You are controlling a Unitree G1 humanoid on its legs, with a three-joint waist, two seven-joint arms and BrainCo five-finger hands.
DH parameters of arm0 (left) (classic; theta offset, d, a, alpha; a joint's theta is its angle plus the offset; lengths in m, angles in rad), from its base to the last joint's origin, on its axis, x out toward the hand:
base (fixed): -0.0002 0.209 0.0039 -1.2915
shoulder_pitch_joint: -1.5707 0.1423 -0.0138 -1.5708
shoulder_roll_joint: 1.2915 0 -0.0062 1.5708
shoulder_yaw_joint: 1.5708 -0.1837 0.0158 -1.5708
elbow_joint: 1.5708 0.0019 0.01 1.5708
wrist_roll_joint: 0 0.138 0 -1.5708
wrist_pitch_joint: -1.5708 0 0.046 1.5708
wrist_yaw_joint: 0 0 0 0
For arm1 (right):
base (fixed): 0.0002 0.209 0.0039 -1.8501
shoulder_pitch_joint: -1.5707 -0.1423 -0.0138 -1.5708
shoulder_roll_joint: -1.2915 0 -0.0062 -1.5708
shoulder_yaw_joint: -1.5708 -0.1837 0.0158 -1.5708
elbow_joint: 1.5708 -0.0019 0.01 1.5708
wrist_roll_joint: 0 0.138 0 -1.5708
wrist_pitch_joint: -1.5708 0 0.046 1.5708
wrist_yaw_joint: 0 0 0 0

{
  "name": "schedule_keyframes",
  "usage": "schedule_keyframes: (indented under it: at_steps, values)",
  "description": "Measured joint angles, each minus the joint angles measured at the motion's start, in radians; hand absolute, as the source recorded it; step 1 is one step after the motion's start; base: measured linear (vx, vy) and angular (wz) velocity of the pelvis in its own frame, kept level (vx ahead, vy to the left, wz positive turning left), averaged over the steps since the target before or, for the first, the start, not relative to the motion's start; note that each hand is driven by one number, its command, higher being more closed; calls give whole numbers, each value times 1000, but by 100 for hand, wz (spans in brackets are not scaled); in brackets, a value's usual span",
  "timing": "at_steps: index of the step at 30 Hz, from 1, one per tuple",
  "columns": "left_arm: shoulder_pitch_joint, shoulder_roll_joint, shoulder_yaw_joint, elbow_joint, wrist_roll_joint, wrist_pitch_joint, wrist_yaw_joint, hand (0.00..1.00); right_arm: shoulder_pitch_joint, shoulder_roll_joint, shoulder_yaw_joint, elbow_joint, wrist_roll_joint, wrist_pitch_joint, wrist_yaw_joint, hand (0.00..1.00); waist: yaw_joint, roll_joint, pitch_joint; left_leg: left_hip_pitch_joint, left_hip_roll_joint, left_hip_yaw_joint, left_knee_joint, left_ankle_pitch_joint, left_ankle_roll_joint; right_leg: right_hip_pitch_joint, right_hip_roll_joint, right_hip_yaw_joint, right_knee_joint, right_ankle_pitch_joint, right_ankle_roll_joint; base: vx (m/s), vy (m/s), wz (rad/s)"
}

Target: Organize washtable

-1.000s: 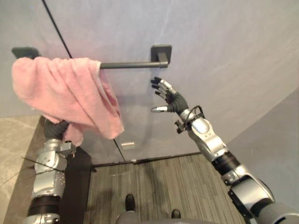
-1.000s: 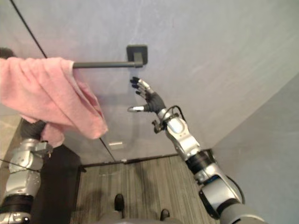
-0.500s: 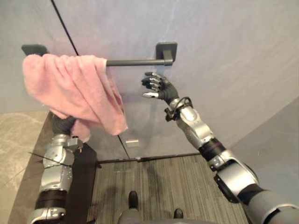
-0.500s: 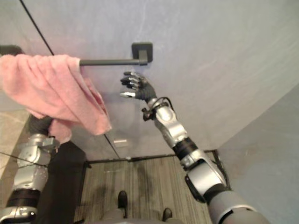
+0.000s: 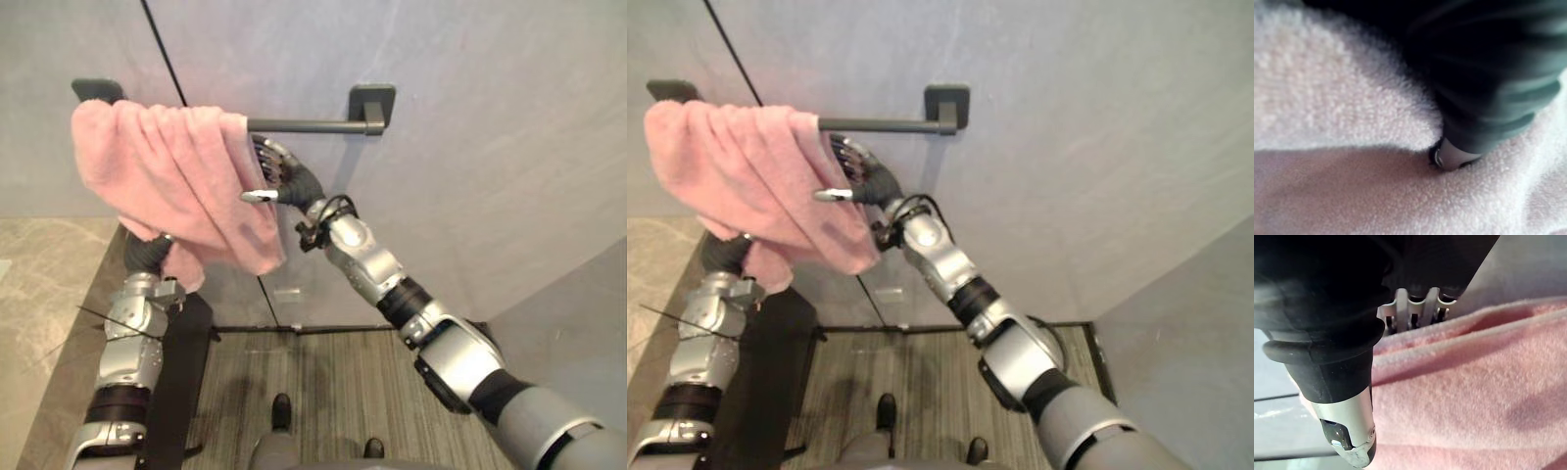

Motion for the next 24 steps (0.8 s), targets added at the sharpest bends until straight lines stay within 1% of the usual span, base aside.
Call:
schedule_keyframes:
  at_steps: [4,5,8,9,11,14,19,20,24]
  values:
    - [-12,-25,-19,0,0,0,14,100,-10,24,47,1,-20,0,1,0,2,0,0,-5,0,-8,0,0,0,0,0,-9,0,0,0,-13,5,6]
    - [-14,-38,-22,0,0,0,14,100,-10,39,47,1,-25,0,0,0,2,0,0,-7,0,-13,0,0,0,1,0,-15,0,-1,-1,-15,4,9]
    - [-14,-39,-29,0,0,0,14,100,-16,53,49,3,-46,0,0,0,3,0,0,-10,0,-21,0,1,-1,1,1,-22,0,-2,-2,-10,0,9]
    - [-14,-40,-30,0,0,0,15,100,-27,54,55,8,-56,0,0,100,4,0,0,-12,0,-24,0,1,-2,1,1,-24,0,-3,-3,-6,-1,5]
    - [-14,-42,-31,0,0,0,15,100,-42,56,56,24,-57,0,0,100,11,1,1,-12,0,-25,0,1,-2,2,1,-25,1,-3,-3,-3,0,2]
    - [-16,-64,-30,-6,0,0,17,100,-49,57,53,39,-59,1,-2,100,26,2,1,-13,0,-27,0,1,-2,3,1,-27,1,-5,-3,0,0,1]
    - [-15,-76,-32,-66,0,1,19,100,-75,59,23,40,-104,1,-23,100,27,3,2,-13,0,-32,0,2,-3,6,1,-31,1,-7,-4,0,-1,3]
    - [-15,-76,-32,-92,0,1,20,100,-76,59,-4,41,-121,1,-28,100,27,4,2,-13,-1,-33,0,2,-3,6,1,-32,1,-7,-4,0,0,0]
    - [-12,-76,-32,-120,0,1,21,100,-76,32,-55,53,-134,4,-43,100,24,6,4,-13,-1,-32,0,2,-3,6,1,-32,1,-7,-4,0,0,0]
